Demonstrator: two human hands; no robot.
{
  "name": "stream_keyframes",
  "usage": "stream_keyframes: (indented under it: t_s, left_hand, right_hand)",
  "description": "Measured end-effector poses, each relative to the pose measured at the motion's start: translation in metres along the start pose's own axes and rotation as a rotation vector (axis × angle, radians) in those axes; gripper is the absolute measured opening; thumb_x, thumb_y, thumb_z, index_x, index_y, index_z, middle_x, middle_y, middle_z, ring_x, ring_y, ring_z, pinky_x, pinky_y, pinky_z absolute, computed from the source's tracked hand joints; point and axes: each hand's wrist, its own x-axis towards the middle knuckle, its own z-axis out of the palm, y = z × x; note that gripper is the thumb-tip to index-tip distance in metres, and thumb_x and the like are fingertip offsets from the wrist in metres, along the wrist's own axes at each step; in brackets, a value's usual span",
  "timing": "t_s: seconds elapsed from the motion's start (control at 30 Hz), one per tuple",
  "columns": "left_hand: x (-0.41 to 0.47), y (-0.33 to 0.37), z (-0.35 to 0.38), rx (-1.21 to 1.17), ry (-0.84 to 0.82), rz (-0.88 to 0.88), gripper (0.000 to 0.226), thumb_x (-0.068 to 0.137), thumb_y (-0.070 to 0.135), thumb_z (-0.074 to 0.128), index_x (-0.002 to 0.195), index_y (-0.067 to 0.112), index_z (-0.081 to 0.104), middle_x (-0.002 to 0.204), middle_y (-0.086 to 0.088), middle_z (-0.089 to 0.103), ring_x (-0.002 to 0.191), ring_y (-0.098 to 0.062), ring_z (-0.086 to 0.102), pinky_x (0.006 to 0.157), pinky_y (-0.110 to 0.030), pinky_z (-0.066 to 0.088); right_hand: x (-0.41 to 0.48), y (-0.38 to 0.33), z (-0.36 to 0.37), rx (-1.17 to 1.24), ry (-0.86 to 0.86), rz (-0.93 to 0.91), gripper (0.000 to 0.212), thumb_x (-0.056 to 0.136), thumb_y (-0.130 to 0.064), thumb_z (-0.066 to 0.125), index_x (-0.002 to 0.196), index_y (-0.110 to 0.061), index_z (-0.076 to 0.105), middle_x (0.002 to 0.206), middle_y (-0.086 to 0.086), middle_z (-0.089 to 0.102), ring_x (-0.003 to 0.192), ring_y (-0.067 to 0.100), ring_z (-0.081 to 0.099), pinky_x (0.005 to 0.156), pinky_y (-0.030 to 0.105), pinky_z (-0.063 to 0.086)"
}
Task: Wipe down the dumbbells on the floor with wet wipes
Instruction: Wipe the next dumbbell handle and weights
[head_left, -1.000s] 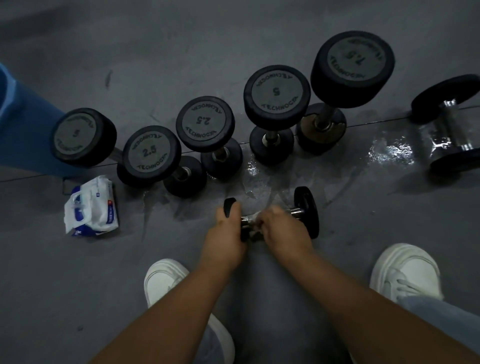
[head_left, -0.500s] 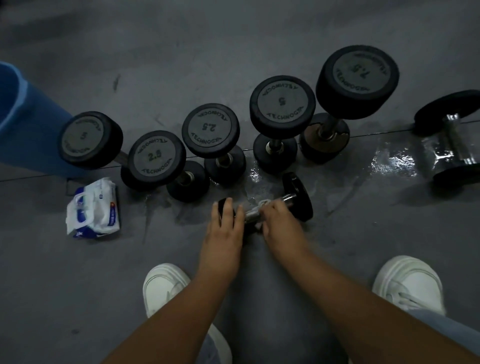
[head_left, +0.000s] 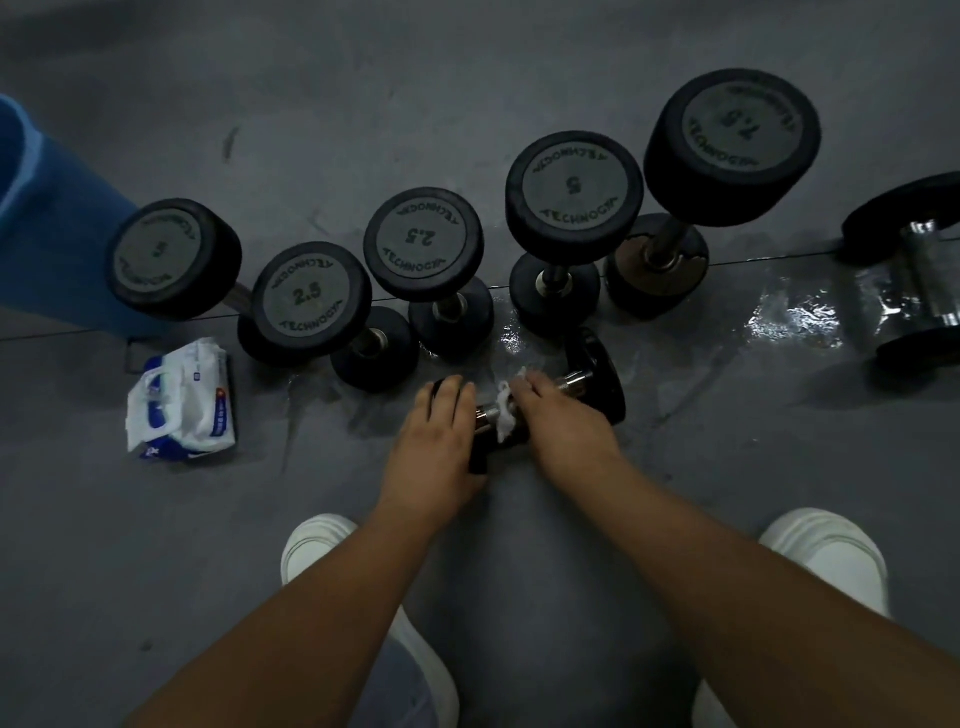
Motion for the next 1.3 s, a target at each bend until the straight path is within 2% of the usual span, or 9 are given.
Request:
stream_keyframes:
  t_s: [0.13, 0.27, 0.53, 0.67, 0.77, 0.87, 1.0, 1.1, 1.3]
  left_hand:
    - [0.000, -0.003, -0.008, 0.052, -0.073, 0.047, 0.099, 0.062, 0.047, 0.075, 0.143, 0.003, 0.038, 0.146, -0.014, 0.038, 0.129, -0.036, 0.042, 0.110, -0.041, 0.038]
    - [-0.006, -0.003, -0.022, -0.046, -0.197, 0.136, 0.108, 0.059, 0.051, 0.081, 0.147, 0.008, 0.034, 0.152, -0.009, 0.034, 0.133, -0.030, 0.040, 0.109, -0.036, 0.039]
    - [-0.014, 0.008, -0.018, -0.215, -0.246, -0.067, 0.125, 0.067, 0.040, 0.083, 0.156, 0.020, -0.003, 0.164, -0.007, -0.014, 0.148, -0.032, 0.019, 0.116, -0.037, 0.026]
    - [-0.015, 0.014, -0.013, -0.011, -0.117, -0.062, 0.120, 0.066, 0.051, 0.080, 0.154, 0.017, 0.006, 0.161, -0.008, 0.011, 0.150, -0.023, 0.009, 0.120, -0.038, 0.005]
    - [-0.010, 0.013, -0.013, -0.003, -0.093, -0.077, 0.110, 0.066, 0.053, 0.075, 0.152, 0.018, 0.015, 0.157, -0.003, 0.022, 0.149, -0.024, 0.011, 0.120, -0.040, 0.005]
    - [-0.006, 0.009, -0.012, 0.005, -0.117, -0.078, 0.112, 0.064, 0.054, 0.074, 0.152, 0.019, 0.016, 0.156, -0.002, 0.022, 0.149, -0.024, 0.011, 0.121, -0.043, 0.004]
    - [-0.005, 0.008, -0.011, -0.010, -0.128, -0.058, 0.112, 0.062, 0.054, 0.075, 0.152, 0.018, 0.018, 0.154, -0.002, 0.024, 0.147, -0.021, 0.015, 0.120, -0.043, 0.008]
    - [-0.003, 0.006, -0.012, -0.036, -0.130, -0.062, 0.113, 0.059, 0.054, 0.076, 0.151, 0.018, 0.021, 0.152, -0.002, 0.028, 0.144, -0.021, 0.023, 0.119, -0.043, 0.010]
    - [-0.001, 0.004, -0.013, -0.095, -0.151, -0.064, 0.114, 0.056, 0.052, 0.076, 0.150, 0.020, 0.020, 0.149, 0.000, 0.030, 0.138, -0.021, 0.032, 0.119, -0.041, 0.018]
  right_hand:
    - [0.015, -0.008, -0.004, 0.036, -0.021, 0.101, 0.032, 0.092, -0.016, 0.052, 0.123, -0.024, 0.052, 0.129, 0.007, 0.050, 0.109, 0.030, 0.060, 0.083, 0.037, 0.049]
    - [-0.007, 0.009, -0.002, 0.045, -0.167, 0.041, 0.040, 0.086, -0.028, 0.066, 0.124, -0.024, 0.054, 0.125, 0.006, 0.054, 0.112, 0.027, 0.057, 0.087, 0.033, 0.046]
    - [-0.028, -0.008, 0.001, 0.273, 0.030, 0.059, 0.012, 0.091, -0.028, 0.057, 0.087, -0.018, 0.063, 0.095, 0.006, 0.058, 0.086, 0.027, 0.060, 0.071, 0.033, 0.047]
    - [-0.020, -0.006, -0.001, 0.300, 0.228, 0.198, 0.008, 0.090, -0.022, 0.054, 0.087, -0.016, 0.057, 0.097, 0.010, 0.056, 0.082, 0.032, 0.060, 0.066, 0.036, 0.044]
    - [-0.017, -0.019, -0.007, 0.237, 0.020, 0.041, 0.012, 0.086, -0.019, 0.051, 0.098, -0.022, 0.052, 0.102, 0.011, 0.060, 0.091, 0.034, 0.062, 0.071, 0.037, 0.048]
    - [-0.013, -0.010, -0.011, 0.226, 0.143, 0.148, 0.013, 0.089, -0.021, 0.050, 0.102, -0.024, 0.050, 0.101, 0.010, 0.058, 0.088, 0.034, 0.062, 0.068, 0.036, 0.046]
    - [-0.014, -0.010, -0.013, 0.259, -0.040, -0.024, 0.015, 0.086, -0.018, 0.052, 0.095, -0.021, 0.063, 0.100, 0.007, 0.063, 0.094, 0.028, 0.061, 0.078, 0.034, 0.049]
    - [-0.011, -0.004, -0.012, 0.334, 0.184, 0.183, 0.020, 0.089, -0.017, 0.052, 0.104, -0.013, 0.064, 0.106, 0.012, 0.060, 0.094, 0.029, 0.060, 0.081, 0.033, 0.047]
    - [-0.012, -0.005, -0.016, 0.247, -0.022, -0.001, 0.034, 0.085, -0.010, 0.054, 0.119, -0.014, 0.059, 0.116, 0.011, 0.057, 0.106, 0.029, 0.057, 0.087, 0.032, 0.044]
